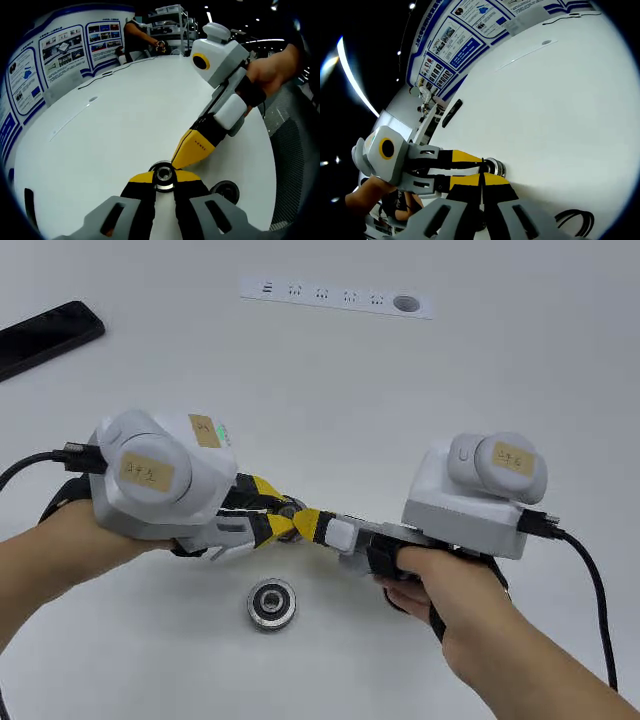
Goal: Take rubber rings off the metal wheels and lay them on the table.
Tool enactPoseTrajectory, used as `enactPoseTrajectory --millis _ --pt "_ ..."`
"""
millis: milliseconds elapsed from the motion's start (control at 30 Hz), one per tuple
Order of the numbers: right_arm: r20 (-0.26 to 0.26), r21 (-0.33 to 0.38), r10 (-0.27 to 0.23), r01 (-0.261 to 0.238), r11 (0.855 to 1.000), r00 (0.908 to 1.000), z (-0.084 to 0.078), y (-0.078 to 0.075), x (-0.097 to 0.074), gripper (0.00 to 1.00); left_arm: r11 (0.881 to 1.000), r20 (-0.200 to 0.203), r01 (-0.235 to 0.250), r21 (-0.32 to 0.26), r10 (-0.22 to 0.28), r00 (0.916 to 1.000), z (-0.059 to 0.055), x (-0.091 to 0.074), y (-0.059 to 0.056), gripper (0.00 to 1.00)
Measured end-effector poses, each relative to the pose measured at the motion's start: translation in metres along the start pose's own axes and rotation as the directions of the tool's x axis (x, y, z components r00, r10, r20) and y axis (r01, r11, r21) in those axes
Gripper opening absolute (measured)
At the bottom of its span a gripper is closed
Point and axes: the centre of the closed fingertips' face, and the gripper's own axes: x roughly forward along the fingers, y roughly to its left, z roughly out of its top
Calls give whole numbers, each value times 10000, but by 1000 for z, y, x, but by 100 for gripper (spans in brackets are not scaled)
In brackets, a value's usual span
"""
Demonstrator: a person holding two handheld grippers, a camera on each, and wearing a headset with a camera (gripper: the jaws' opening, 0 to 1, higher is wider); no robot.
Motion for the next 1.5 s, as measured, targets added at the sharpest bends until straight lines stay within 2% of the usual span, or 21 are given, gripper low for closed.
enactPoseTrajectory --millis 133,267,433,567,733,833,1033,1200,1300,1367,1500 --pt "210 493 118 -129 9987 9997 3 1 0 1 10000 -119 -53 -55 53 9999 -1 -1 0 14" --pt "231 653 264 -278 9975 9994 4 4 0 2 9998 -169 -121 -142 119 9998 -2 -6 -1 15" --pt "345 1007 513 -545 9934 9981 5 10 -1 2 9988 -22 -162 -454 161 9999 -2 -16 -1 17" --pt "549 1344 905 -972 9862 9944 10 17 -5 2 9956 362 -369 -860 401 9985 3 -25 3 23" --pt "836 1591 935 -1060 9816 9921 18 16 -15 2 9949 809 -488 -881 559 9952 10 -37 5 32" --pt "1067 1829 902 -1087 9771 9902 25 12 -23 2 9936 942 -540 -997 635 9935 12 -42 3 34" --pt "1355 2144 410 -697 9743 9899 28 -7 -41 2 9877 1534 -644 -1428 863 9844 25 -48 -1 37" --pt "1483 2400 51 -409 9699 9889 24 -20 -58 2 9862 1924 -694 -1506 981 9764 34 -57 -3 42" --pt "1539 2533 -142 -256 9670 9880 20 -28 -67 2 9864 2051 -714 -1480 1012 9735 36 -62 -5 44" --pt "1542 2697 -331 -98 9629 9875 15 -34 -73 2 9833 2169 -813 -1626 1160 9693 37 -66 -5 45" --pt "1597 2924 -506 17 9563 9859 7 -40 -84 2 9793 2231 -889 -1818 1292 9662 34 -73 -6 49"
